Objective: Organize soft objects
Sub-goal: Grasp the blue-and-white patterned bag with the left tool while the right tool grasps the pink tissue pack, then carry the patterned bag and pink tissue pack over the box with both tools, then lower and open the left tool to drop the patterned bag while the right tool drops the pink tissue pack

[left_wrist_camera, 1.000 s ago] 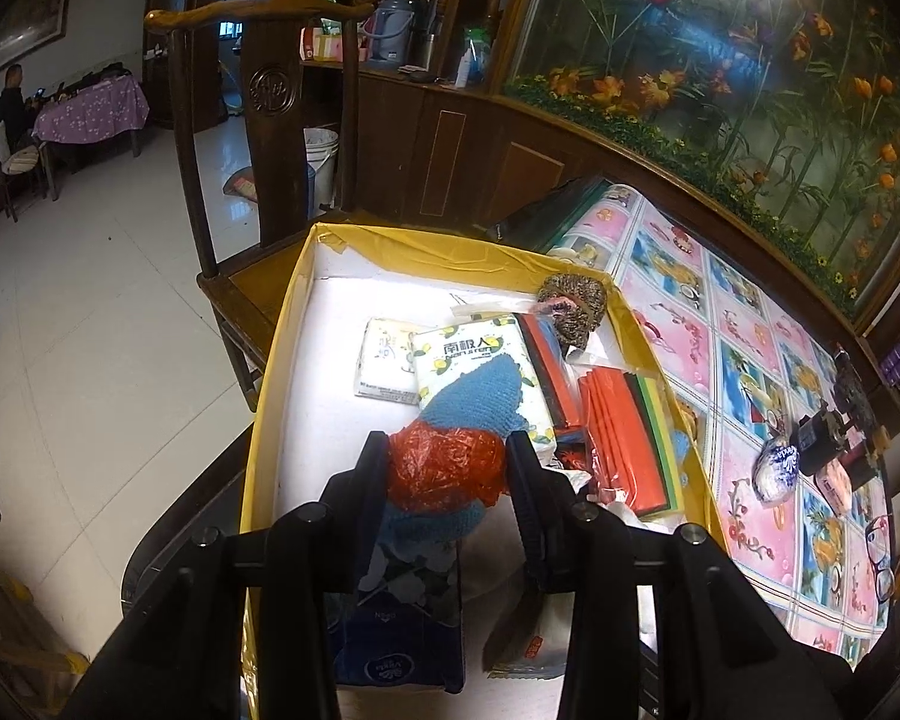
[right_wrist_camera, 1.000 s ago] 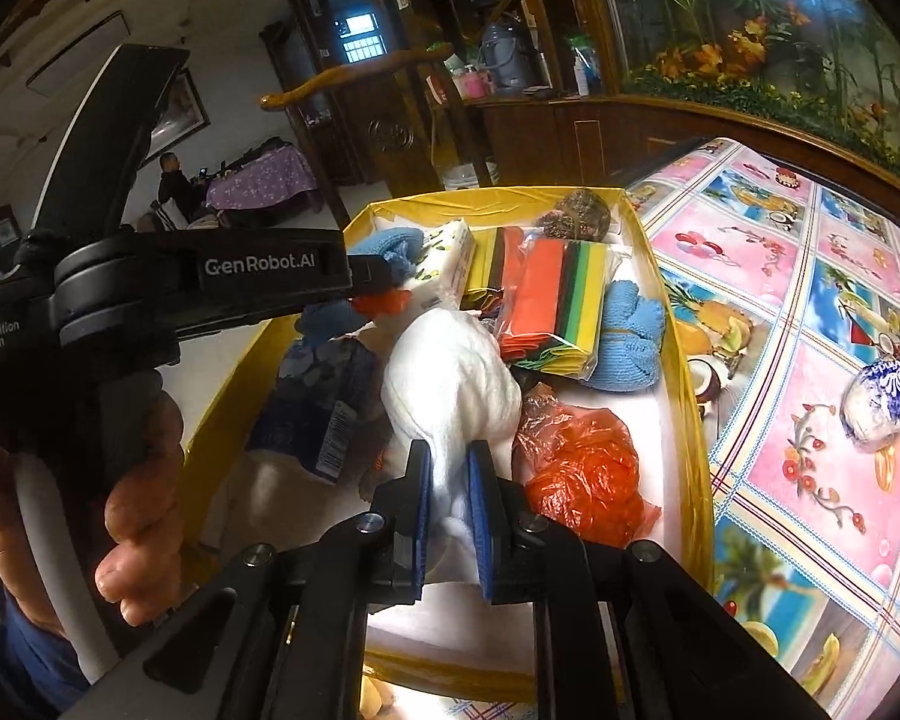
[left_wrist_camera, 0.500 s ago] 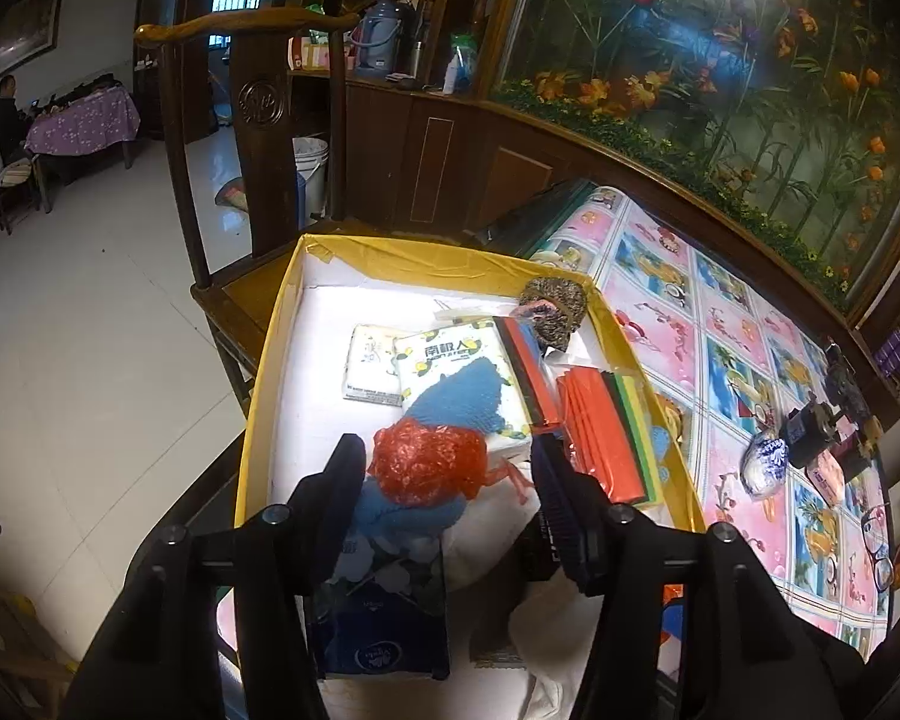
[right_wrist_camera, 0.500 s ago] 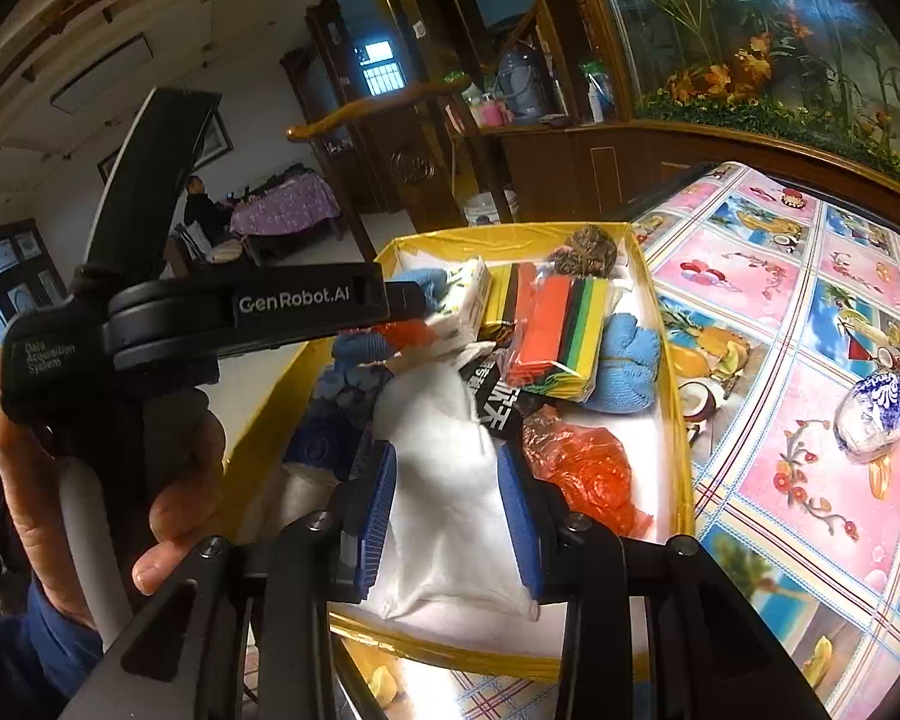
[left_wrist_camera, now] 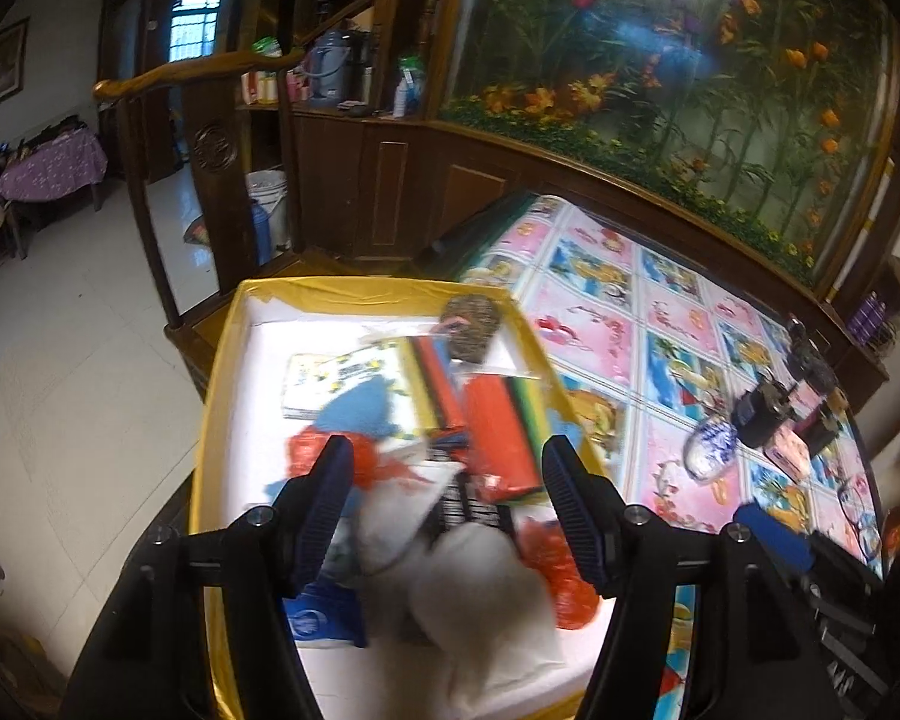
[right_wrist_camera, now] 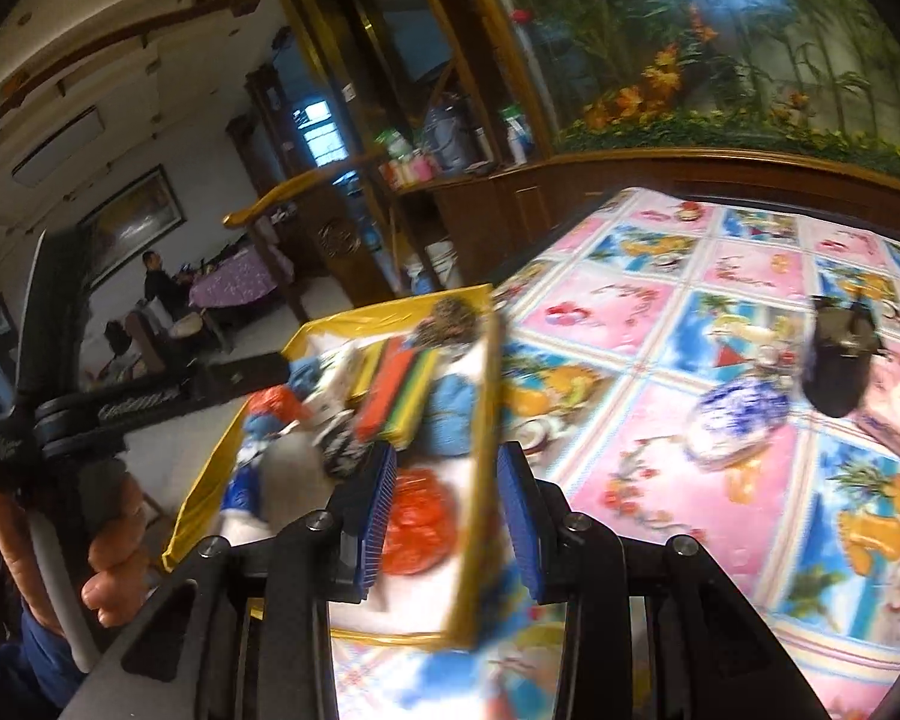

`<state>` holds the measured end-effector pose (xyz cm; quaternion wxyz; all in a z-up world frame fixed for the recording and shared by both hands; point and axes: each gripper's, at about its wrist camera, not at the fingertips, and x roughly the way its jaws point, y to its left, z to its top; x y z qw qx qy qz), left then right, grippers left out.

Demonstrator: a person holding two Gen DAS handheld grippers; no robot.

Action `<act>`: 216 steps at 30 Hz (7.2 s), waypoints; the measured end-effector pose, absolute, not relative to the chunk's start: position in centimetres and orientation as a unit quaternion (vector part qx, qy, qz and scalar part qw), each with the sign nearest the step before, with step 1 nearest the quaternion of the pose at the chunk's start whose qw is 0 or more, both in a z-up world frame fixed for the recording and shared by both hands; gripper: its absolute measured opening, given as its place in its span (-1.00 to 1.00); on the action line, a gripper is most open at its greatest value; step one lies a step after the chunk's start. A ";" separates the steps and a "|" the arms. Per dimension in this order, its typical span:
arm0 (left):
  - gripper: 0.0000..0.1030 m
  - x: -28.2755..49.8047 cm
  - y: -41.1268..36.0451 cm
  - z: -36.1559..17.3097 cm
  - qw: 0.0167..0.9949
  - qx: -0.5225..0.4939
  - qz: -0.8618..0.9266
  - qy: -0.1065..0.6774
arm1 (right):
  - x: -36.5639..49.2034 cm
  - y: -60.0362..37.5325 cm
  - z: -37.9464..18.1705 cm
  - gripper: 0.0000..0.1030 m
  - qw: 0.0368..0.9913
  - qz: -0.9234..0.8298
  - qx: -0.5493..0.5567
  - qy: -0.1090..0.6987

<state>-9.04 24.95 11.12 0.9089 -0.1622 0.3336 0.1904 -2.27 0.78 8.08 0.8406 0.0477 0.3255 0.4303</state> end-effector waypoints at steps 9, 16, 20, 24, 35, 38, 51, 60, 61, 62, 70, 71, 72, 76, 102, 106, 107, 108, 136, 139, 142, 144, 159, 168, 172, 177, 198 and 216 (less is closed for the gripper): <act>0.38 -4.6 16.6 10.8 0.917 -0.101 0.101 0.372 | 2.4 -10.7 8.1 -0.26 0.871 0.345 0.108 0.331; 0.43 1.1 10.7 8.7 0.905 -0.054 0.022 0.422 | 4.0 -18.9 8.9 -0.26 0.884 0.302 0.166 0.316; 0.45 5.7 8.8 7.3 0.887 -0.047 -0.002 0.459 | 4.0 -20.5 9.4 -0.25 0.880 0.301 0.192 0.313; 0.45 10.3 8.0 5.9 0.874 -0.033 0.007 0.484 | 3.6 -20.4 9.8 -0.25 0.882 0.306 0.190 0.304; 0.04 14.7 6.4 1.9 0.847 -0.028 0.023 0.531 | 4.1 -21.2 9.7 -0.25 0.887 0.282 0.201 0.305; 0.01 12.2 6.1 2.1 0.856 -0.043 0.035 0.515 | 4.5 -21.6 9.3 -0.25 0.888 0.270 0.208 0.310; 0.01 6.7 6.2 1.9 0.890 -0.055 0.037 0.450 | 12.6 -18.5 6.1 -0.26 0.875 0.226 0.130 0.408; 0.01 6.5 7.1 1.9 0.889 -0.066 0.043 0.450 | 18.4 -15.0 3.5 -0.26 0.874 0.190 0.056 0.444; 0.01 6.6 7.1 1.9 0.889 -0.066 0.042 0.451 | 18.6 -15.0 3.2 -0.26 0.874 0.187 0.053 0.445; 0.01 6.6 7.0 1.9 0.889 -0.066 0.039 0.451 | 18.7 -15.0 3.1 -0.26 0.874 0.187 0.053 0.445; 0.01 6.6 7.2 1.9 0.888 -0.074 0.035 0.453 | 14.5 -15.9 3.4 0.13 0.811 0.305 0.120 0.484; 0.01 6.6 7.3 1.9 0.887 -0.075 0.035 0.453 | 13.6 -15.8 3.8 0.17 0.821 0.303 0.104 0.473; 0.01 6.6 7.3 1.9 0.887 -0.076 0.034 0.454 | 13.0 -15.7 4.2 0.23 0.832 0.297 0.087 0.461; 0.01 6.7 7.2 1.9 0.887 -0.075 0.034 0.455 | 12.5 -14.7 4.2 0.42 0.863 0.268 0.019 0.429; 0.01 5.6 6.3 3.7 0.913 -0.055 0.021 0.404 | 7.0 -13.1 6.6 0.07 0.909 0.193 -0.009 0.369; 0.01 5.1 6.0 4.4 0.923 -0.045 0.028 0.382 | 5.6 -13.0 6.8 0.07 0.909 0.203 0.012 0.364; 0.01 5.0 5.9 4.6 0.925 -0.041 0.032 0.377 | 5.2 -12.8 6.9 0.07 0.910 0.203 0.009 0.361; 0.01 4.9 5.8 4.7 0.927 -0.036 0.037 0.372 | 4.8 -12.5 6.9 0.07 0.912 0.203 0.002 0.357; 0.02 2.7 4.9 6.9 0.954 0.008 0.078 0.288 | 1.7 -13.1 8.2 0.07 0.933 0.188 0.025 0.305; 0.02 2.4 4.8 7.2 0.957 0.008 0.078 0.278 | 1.1 -13.2 8.3 0.07 0.933 0.188 0.042 0.302; 0.02 1.9 4.8 7.6 0.960 0.005 0.080 0.267 | 0.4 -13.2 8.5 0.07 0.938 0.180 0.044 0.293; 0.02 1.4 4.9 7.8 0.962 0.002 0.083 0.262 | -0.1 -13.4 8.7 0.07 0.938 0.182 0.054 0.291; 0.02 -5.6 10.8 10.7 0.959 -0.055 0.090 0.264 | -3.0 -8.2 9.4 0.07 0.922 0.244 0.022 0.299; 0.02 -9.1 17.7 10.9 0.949 -0.097 0.150 0.259 | -5.2 -0.9 9.8 0.08 0.895 0.321 -0.019 0.308; 0.02 -9.8 21.2 10.5 0.939 -0.114 0.187 0.265 | -6.4 3.0 9.8 0.08 0.880 0.356 -0.042 0.312; 0.02 -10.2 25.7 9.3 0.920 -0.145 0.222 0.290 | -7.5 7.2 9.3 0.08 0.867 0.381 -0.070 0.314; 0.02 -11.1 28.5 6.3 0.890 -0.152 0.252 0.347 | -8.1 15.4 4.5 0.10 0.828 0.424 -0.130 0.344; 0.03 -10.7 27.9 6.3 0.885 -0.129 0.275 0.352 | -8.6 15.0 4.2 0.12 0.828 0.432 -0.138 0.330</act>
